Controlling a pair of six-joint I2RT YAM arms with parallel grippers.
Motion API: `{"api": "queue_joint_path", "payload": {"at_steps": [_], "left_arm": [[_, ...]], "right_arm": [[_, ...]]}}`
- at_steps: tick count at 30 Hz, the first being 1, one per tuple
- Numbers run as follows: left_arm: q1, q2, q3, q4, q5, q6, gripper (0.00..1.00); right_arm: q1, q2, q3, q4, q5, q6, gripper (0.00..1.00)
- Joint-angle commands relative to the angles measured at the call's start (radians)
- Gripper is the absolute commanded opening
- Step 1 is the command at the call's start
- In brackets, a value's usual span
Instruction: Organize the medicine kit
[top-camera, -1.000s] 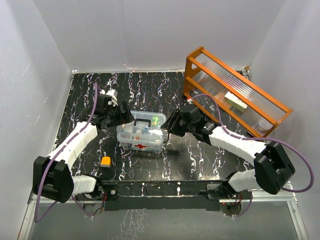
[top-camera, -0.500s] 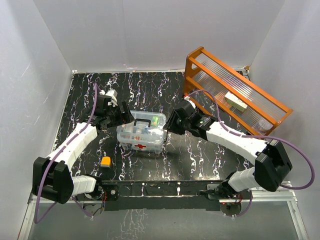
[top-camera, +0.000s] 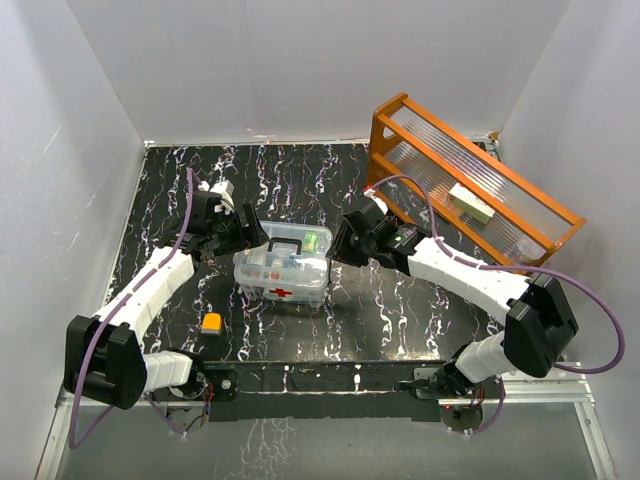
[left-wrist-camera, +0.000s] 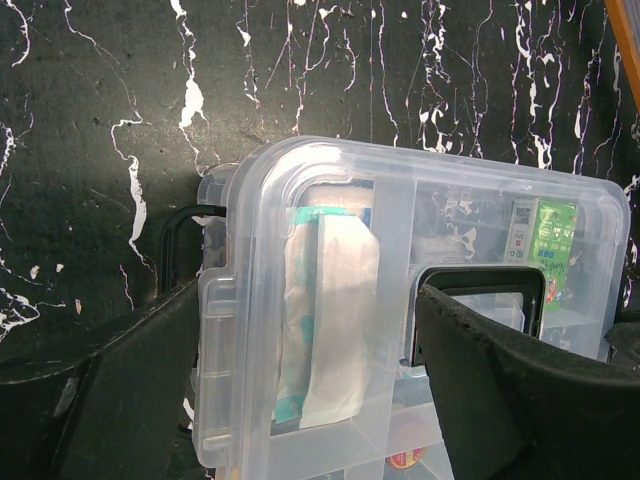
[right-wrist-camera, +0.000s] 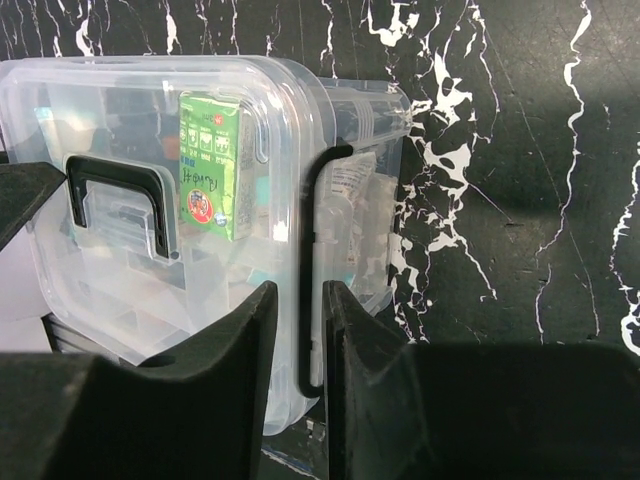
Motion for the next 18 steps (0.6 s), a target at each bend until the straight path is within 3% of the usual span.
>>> {"api": "queue_joint_path", "payload": {"at_steps": [1,8,13,18], "left_arm": [[-0.012,-0.008,-0.033,-0.078,0.068,-0.007,0.82],[-0.012,-0.015,0.016,-0.120,0.004,0.009,0.84],[-0.012,-0.026,0.017,-0.131,0.028,0.003,0.84],[-0.012,-0.024,-0.008,-0.094,0.199,-0.010,0.79]], "right_arm": [[0.018,0.013,0.056,-0.012,0.028,-0.014,0.27],[0.017,-0.031,0.110,-0.008,0.095,-0.117,0.62],[0.017,-0.019,0.127,-0.005,0.060,-0.200,0.67],[0.016,-0.049,0.112,0.009,0.092,-0.215,0.67]]}}
